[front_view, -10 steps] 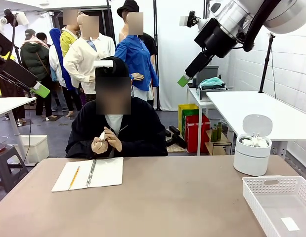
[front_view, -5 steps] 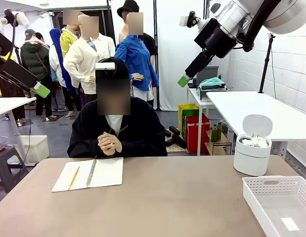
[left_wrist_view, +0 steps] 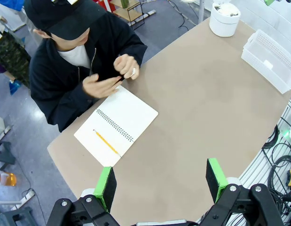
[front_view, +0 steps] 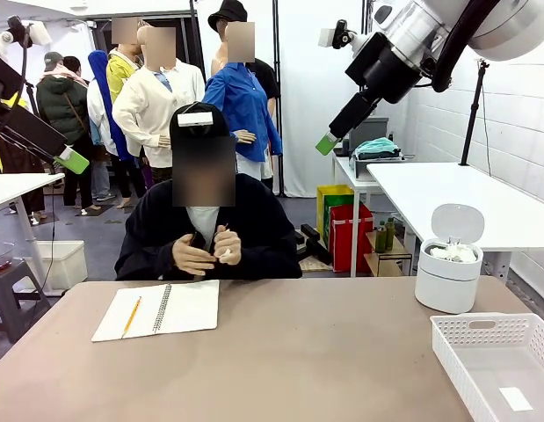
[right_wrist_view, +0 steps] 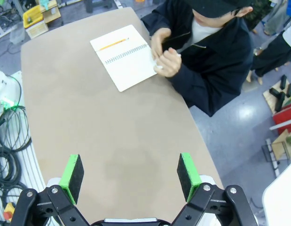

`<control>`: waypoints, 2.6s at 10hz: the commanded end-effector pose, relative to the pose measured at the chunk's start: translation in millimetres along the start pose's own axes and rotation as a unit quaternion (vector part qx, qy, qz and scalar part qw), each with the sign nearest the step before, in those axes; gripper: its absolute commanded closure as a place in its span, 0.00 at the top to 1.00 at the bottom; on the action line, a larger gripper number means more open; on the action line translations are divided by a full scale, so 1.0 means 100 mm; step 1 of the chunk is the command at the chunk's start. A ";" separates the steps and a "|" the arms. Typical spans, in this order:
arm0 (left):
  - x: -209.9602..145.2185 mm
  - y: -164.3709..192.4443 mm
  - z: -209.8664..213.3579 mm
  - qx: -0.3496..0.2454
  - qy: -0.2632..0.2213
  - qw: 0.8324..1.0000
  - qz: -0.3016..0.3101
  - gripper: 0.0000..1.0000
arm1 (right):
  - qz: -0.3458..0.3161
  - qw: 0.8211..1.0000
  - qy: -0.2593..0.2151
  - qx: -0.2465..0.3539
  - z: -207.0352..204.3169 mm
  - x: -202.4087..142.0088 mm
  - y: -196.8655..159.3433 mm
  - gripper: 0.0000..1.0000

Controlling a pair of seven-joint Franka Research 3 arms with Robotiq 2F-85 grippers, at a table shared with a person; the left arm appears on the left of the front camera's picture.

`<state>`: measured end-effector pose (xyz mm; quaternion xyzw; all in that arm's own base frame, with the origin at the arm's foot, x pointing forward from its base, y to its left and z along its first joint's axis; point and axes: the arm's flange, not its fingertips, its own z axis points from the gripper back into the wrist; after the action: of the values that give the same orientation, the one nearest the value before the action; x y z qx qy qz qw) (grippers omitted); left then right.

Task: Sort the paper based on its condition.
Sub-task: If a person hands you a paper, place it in the Organizing basket , and if it's crumpled, put it in the Trash can.

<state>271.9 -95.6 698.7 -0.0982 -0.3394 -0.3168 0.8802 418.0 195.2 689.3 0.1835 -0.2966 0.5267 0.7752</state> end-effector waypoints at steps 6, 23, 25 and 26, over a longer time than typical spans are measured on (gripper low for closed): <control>0.00 0.00 0.01 0.002 0.000 1.000 0.001 1.00 | -0.004 1.000 -0.002 0.001 0.00 0.00 0.01 1.00; 0.00 0.00 0.01 0.002 0.000 1.000 0.001 1.00 | -0.004 1.000 -0.002 0.001 0.00 0.00 0.01 1.00; 0.00 0.00 0.01 0.002 0.000 1.000 0.001 1.00 | -0.004 1.000 -0.002 0.001 0.00 0.00 0.01 1.00; 0.00 0.00 0.01 0.002 0.000 1.000 0.001 1.00 | -0.004 1.000 -0.002 0.001 0.00 0.00 0.01 1.00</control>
<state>271.9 -95.6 698.7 -0.0982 -0.3394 -0.3168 0.8802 418.0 195.2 689.3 0.1835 -0.2966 0.5267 0.7752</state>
